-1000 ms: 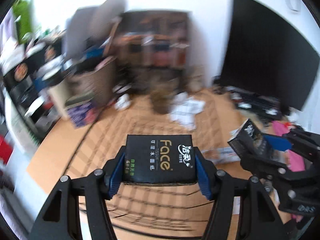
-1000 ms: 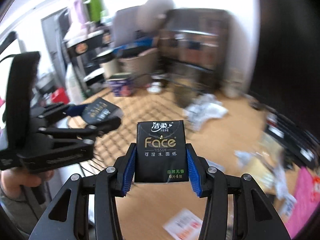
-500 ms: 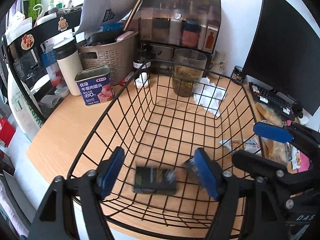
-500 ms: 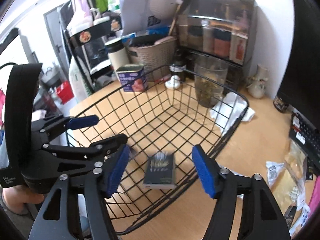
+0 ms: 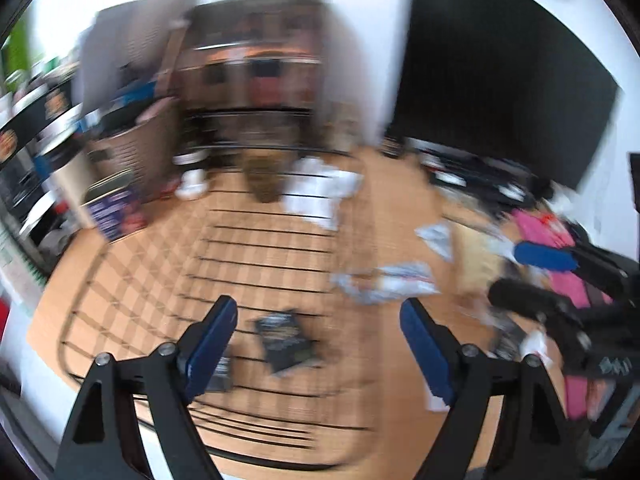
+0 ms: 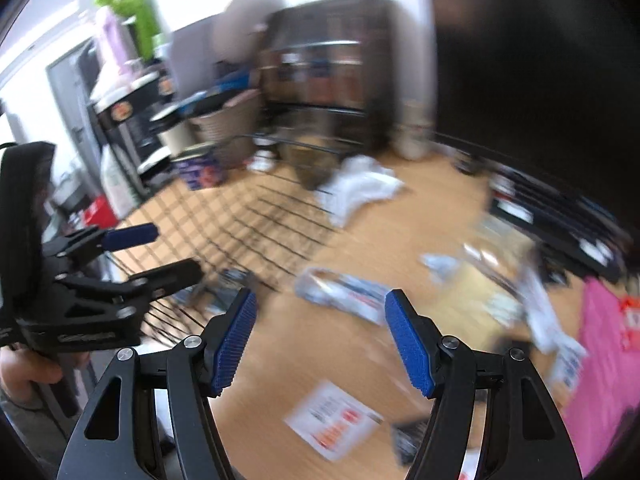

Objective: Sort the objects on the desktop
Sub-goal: 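Grasp a white pastry packet with the right gripper while the left gripper grasps another Face pack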

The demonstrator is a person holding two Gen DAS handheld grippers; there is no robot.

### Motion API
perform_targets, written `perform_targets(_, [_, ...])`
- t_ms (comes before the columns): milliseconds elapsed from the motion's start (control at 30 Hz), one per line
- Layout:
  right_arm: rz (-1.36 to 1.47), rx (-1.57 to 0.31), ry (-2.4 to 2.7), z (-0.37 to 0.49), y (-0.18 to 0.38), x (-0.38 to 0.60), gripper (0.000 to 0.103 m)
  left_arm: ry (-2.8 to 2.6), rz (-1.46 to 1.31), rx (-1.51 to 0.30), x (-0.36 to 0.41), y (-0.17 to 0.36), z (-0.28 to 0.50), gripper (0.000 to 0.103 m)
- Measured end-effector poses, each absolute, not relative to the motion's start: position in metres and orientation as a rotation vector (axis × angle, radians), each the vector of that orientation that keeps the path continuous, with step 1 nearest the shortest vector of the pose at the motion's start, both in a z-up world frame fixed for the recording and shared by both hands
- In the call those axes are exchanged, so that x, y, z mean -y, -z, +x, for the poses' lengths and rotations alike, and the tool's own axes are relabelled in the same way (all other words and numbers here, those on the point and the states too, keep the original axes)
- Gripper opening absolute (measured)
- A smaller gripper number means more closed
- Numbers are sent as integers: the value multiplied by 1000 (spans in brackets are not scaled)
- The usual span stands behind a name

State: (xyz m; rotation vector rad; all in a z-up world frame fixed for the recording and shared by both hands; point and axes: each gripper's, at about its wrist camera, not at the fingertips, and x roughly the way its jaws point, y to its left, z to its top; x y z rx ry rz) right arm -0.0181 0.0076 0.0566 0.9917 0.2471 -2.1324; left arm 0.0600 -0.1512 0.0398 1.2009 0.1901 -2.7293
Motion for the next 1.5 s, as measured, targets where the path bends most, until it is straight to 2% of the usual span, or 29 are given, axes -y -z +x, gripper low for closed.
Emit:
perform_targets(167, [1086,-205,2228,-21,-36,-75,67,2870,1349,-53,70,-25,46,85])
perform_targets(300, [1192,-181,2269,-22,-6,-117,67,2852,1508,102,24,10,32,85])
perform_targets(467, [1311,-176,2263,-14,39,-148,67,2770,1682,3,13,61,22,85])
perform_targets(533, [1343,-185,2247,-13,54,-150,67,2760,1723,23,3,72,18,85])
perform_targets(667, [1333,-218,2261,-8,66,-151,68,2738,1711,118,-5,74,16,85])
perform_targets(800, [1293,-258,2261,-8,67,-145,68,2766,1733,44,2,72,12,85])
perform_targets(867, [1271,-298,2252,-6,67,-141,51,2779,1743,41,5,68,13,85])
perform_targets(900, [1271,-305,2249,-6,65,-140,46,2787,1739,49,4,67,13,85])
perform_targets(933, [1273,-310,2244,-6,64,-140,31,2795,1740,54,1,67,11,85])
perform_targets(1067, [1258,-280,2270,-7,51,-152,16,2837,1767,80,-14,67,3,85])
perform_targets(1300, [1257,-237,2293,-7,42,-173,12,2899,1779,122,-34,73,-19,85])
perform_targets(1333, [1257,-225,2294,-8,42,-175,12,2912,1775,98,-32,74,-22,79])
perform_targets(1367, [1258,-209,2294,-9,41,-178,12,2923,1745,81,-30,73,-23,60])
perform_targets(1500, [1263,-170,2303,-12,40,-186,12,2923,1741,76,-26,71,-27,56])
